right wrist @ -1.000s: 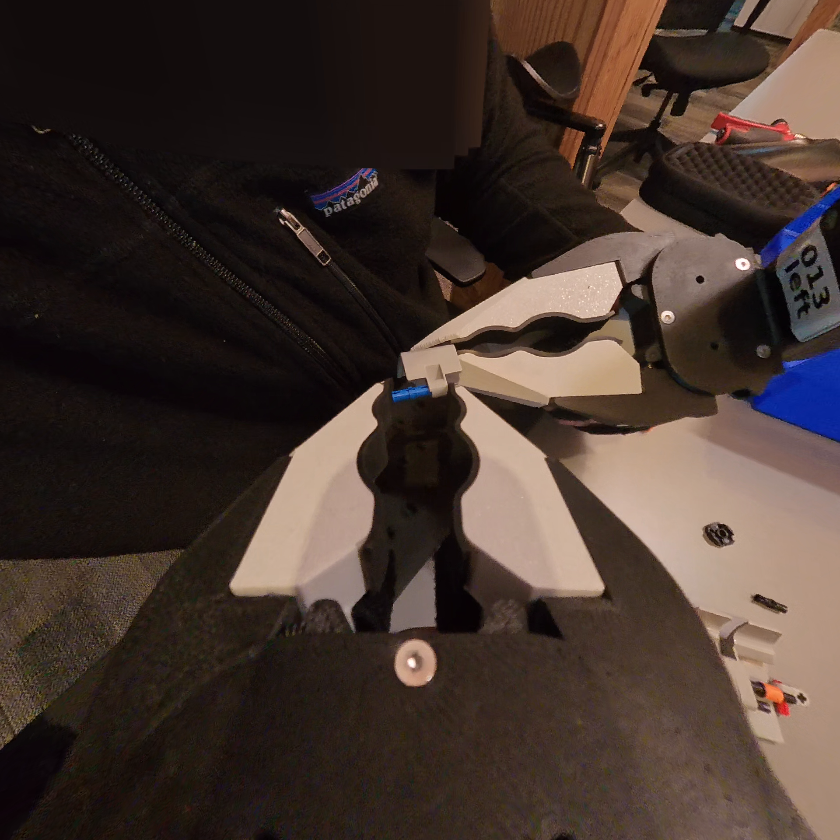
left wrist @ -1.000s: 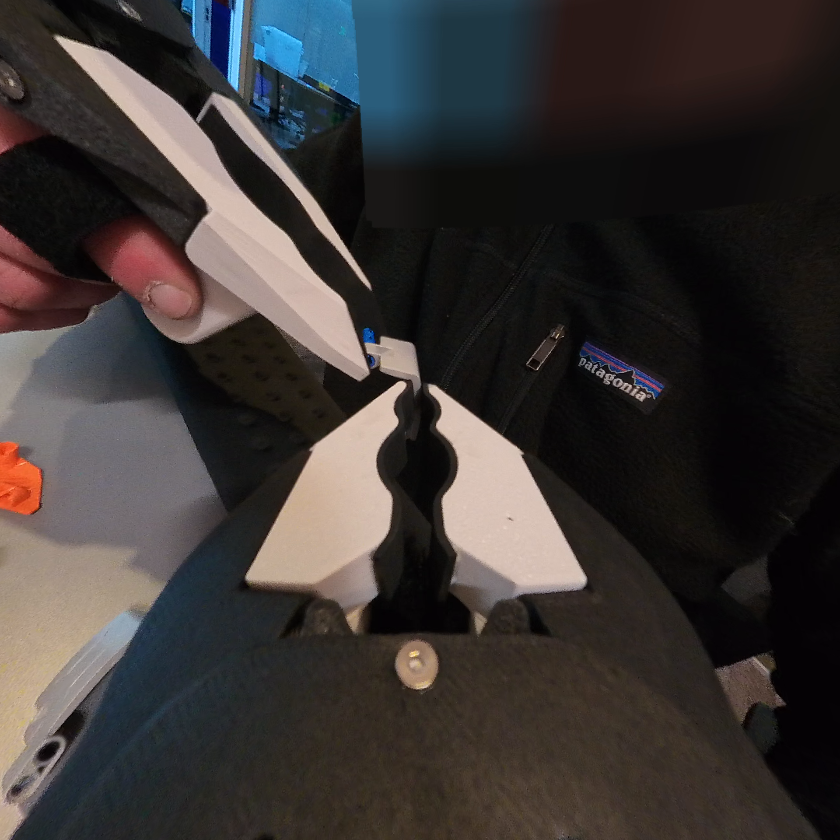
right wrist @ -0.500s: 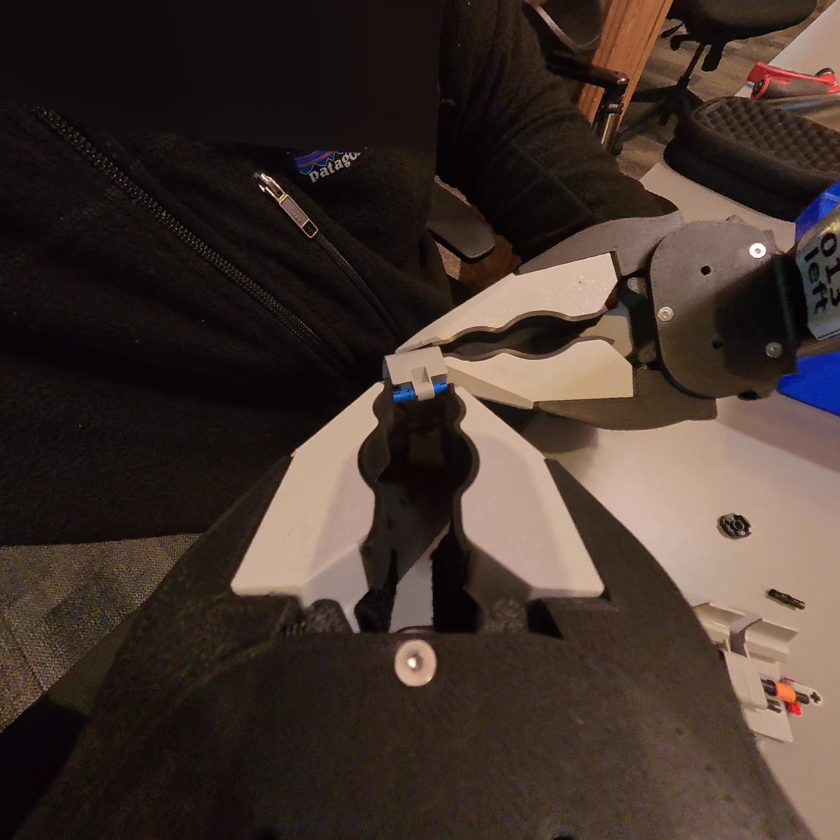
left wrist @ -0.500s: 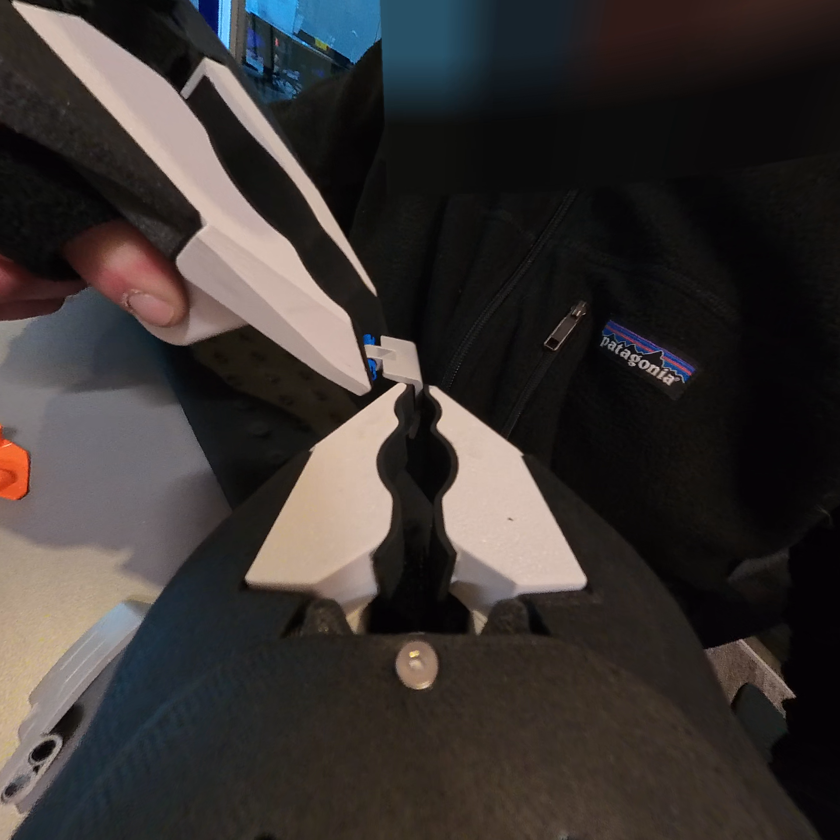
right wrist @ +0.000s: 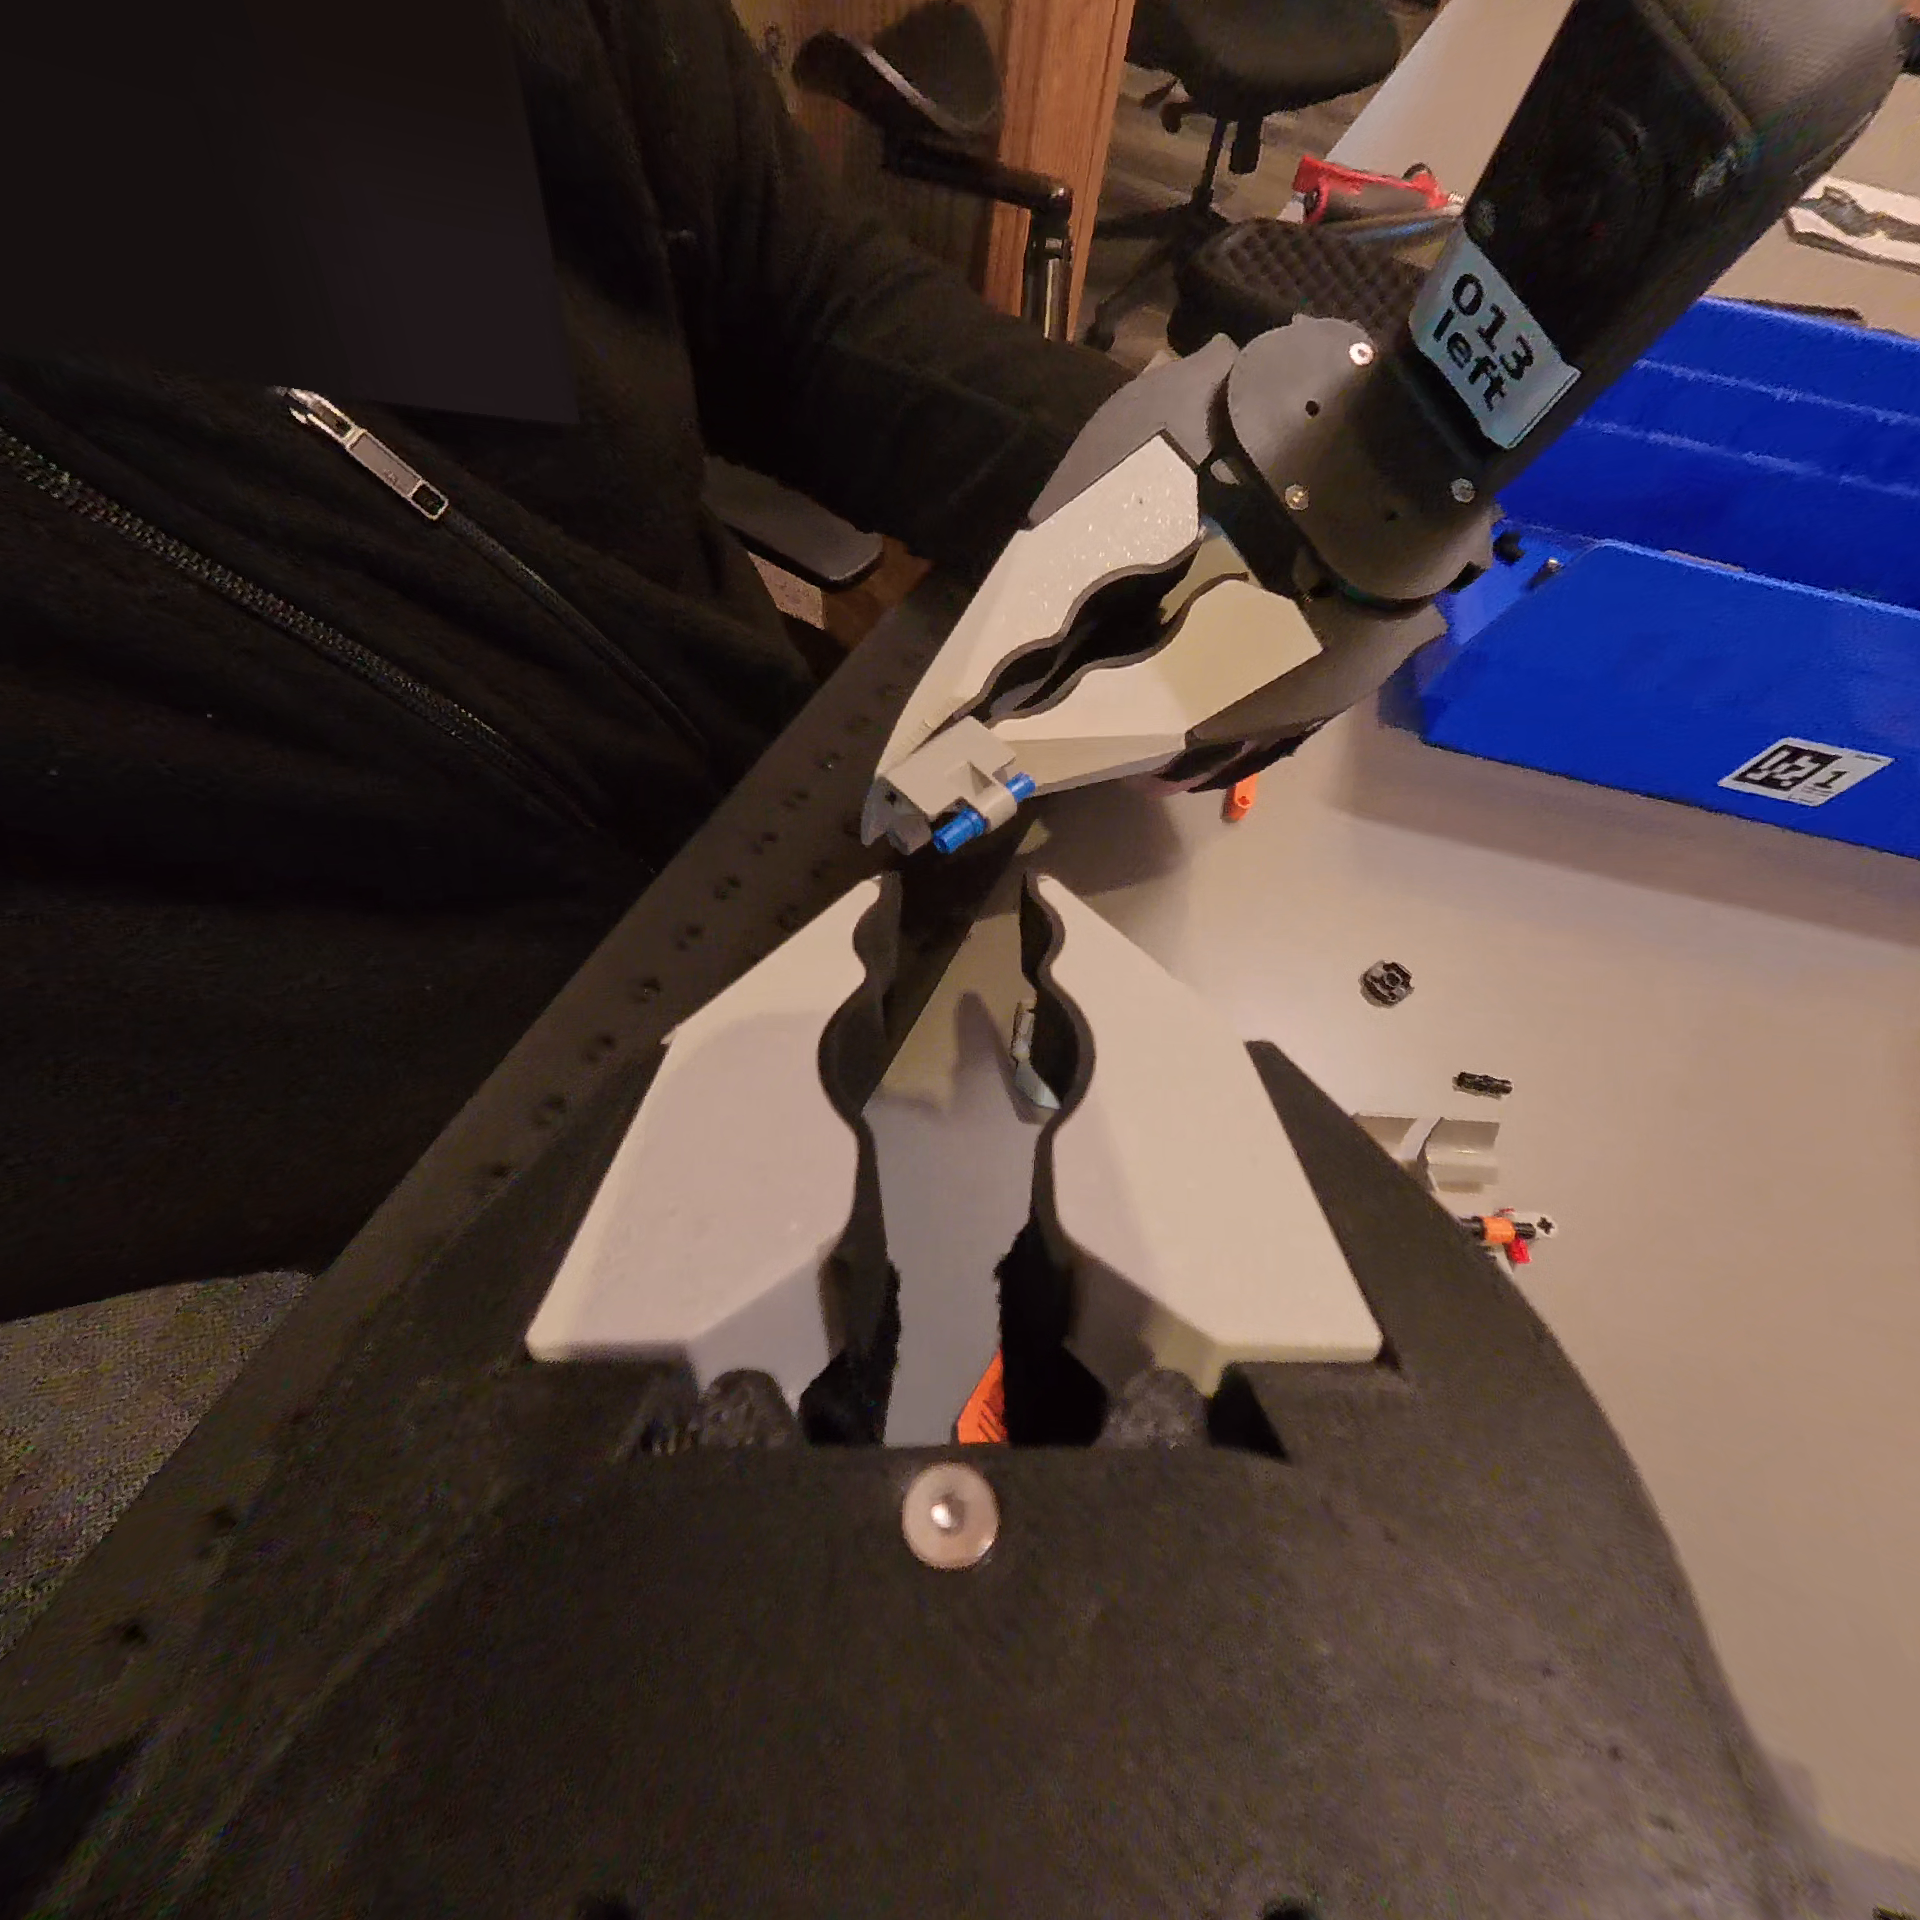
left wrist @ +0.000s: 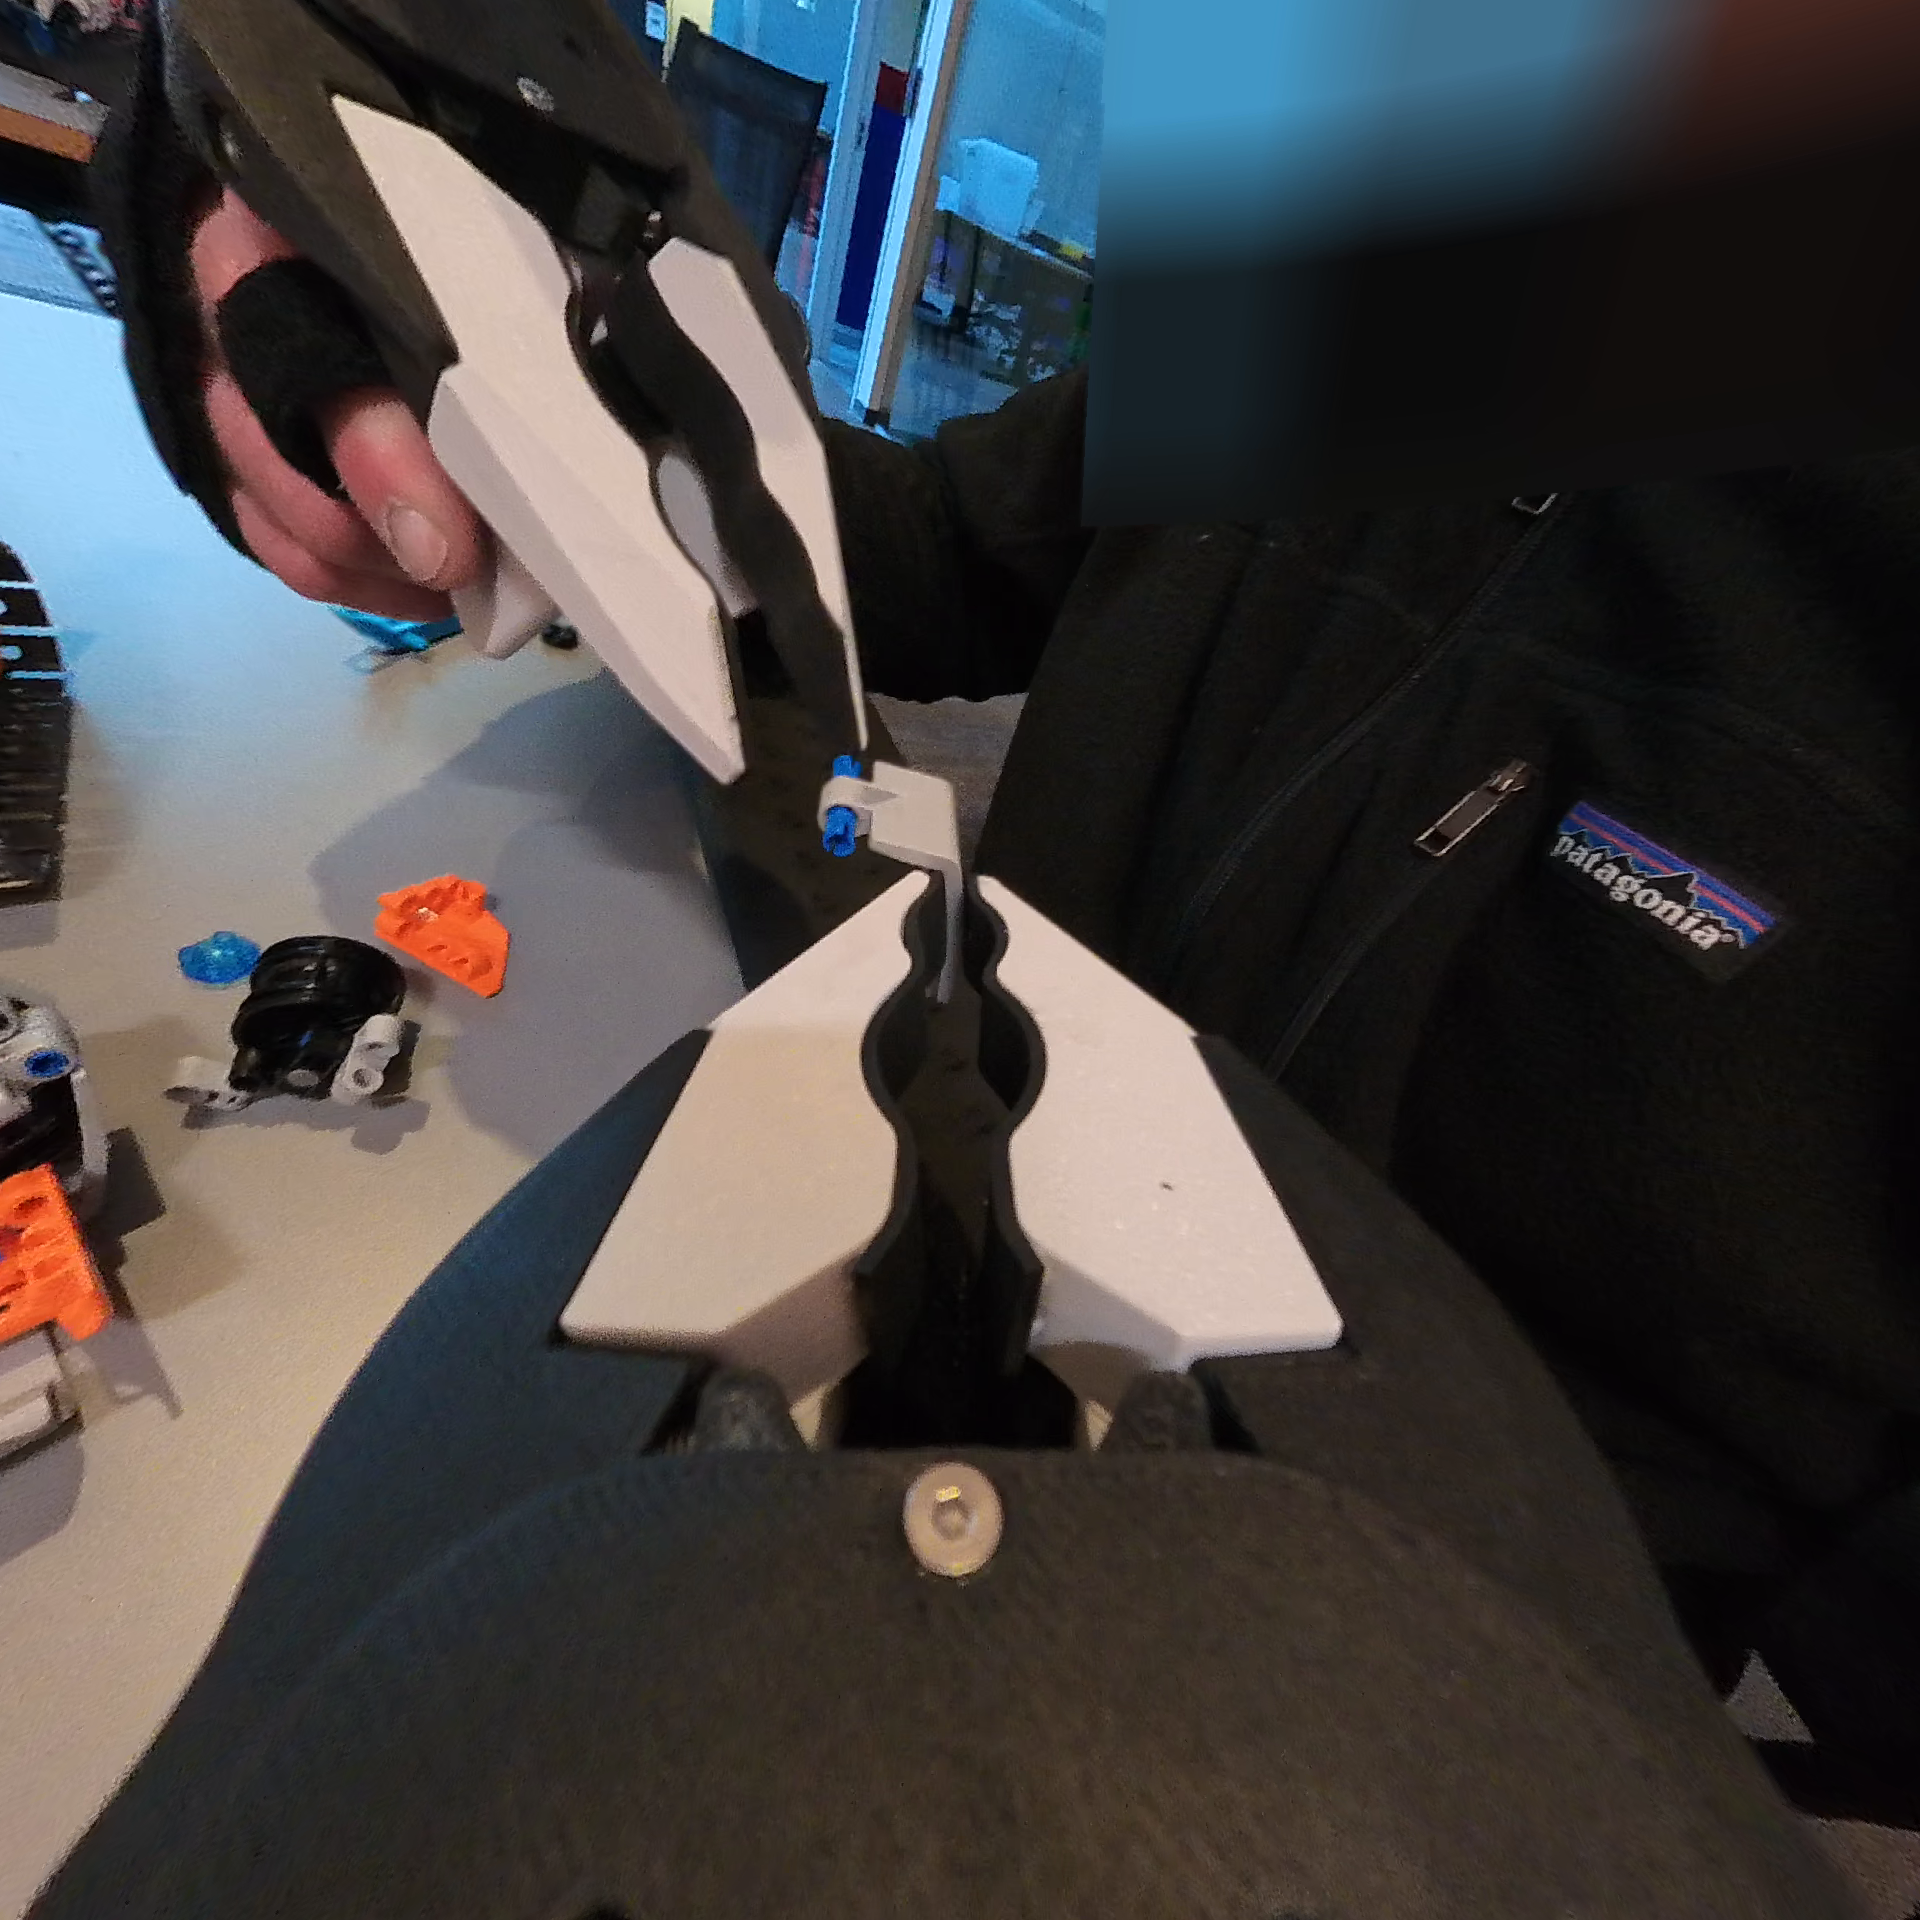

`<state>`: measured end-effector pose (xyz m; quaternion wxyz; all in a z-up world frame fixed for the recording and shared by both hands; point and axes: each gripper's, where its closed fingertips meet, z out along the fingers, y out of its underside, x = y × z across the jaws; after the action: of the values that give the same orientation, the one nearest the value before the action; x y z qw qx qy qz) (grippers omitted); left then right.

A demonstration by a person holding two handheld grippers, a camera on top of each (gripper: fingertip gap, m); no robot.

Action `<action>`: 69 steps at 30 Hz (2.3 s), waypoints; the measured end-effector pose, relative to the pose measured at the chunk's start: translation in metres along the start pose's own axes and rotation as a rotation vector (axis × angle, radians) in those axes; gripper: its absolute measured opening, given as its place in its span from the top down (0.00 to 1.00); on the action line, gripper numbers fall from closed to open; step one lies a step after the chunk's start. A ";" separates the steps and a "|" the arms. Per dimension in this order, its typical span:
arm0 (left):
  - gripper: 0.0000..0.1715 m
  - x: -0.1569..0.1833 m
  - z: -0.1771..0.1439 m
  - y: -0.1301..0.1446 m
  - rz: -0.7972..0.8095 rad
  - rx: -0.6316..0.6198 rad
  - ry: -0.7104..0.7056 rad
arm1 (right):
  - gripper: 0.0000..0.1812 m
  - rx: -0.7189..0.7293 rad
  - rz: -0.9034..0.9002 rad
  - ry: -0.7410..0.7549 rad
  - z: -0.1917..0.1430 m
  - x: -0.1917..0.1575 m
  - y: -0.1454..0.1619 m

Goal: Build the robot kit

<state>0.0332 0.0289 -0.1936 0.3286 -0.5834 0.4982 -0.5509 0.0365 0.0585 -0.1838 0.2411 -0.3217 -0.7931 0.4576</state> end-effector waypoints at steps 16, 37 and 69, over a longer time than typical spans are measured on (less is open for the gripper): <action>1.00 -0.073 -0.069 0.025 -0.394 0.100 -0.482 | 0.80 -0.109 0.044 0.328 -0.015 0.051 0.012; 0.78 -0.087 -0.096 0.081 -0.620 -0.097 -0.679 | 0.83 -0.082 0.067 0.388 -0.044 0.058 0.016; 0.86 -0.091 -0.365 0.076 -0.505 -0.687 -1.142 | 0.89 -0.030 0.083 0.442 -0.060 0.074 0.040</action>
<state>-0.3282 0.1529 -0.2284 0.1981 -0.9490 0.2434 -0.0303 0.0386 0.1614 -0.1849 0.3851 -0.4499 -0.7139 0.3736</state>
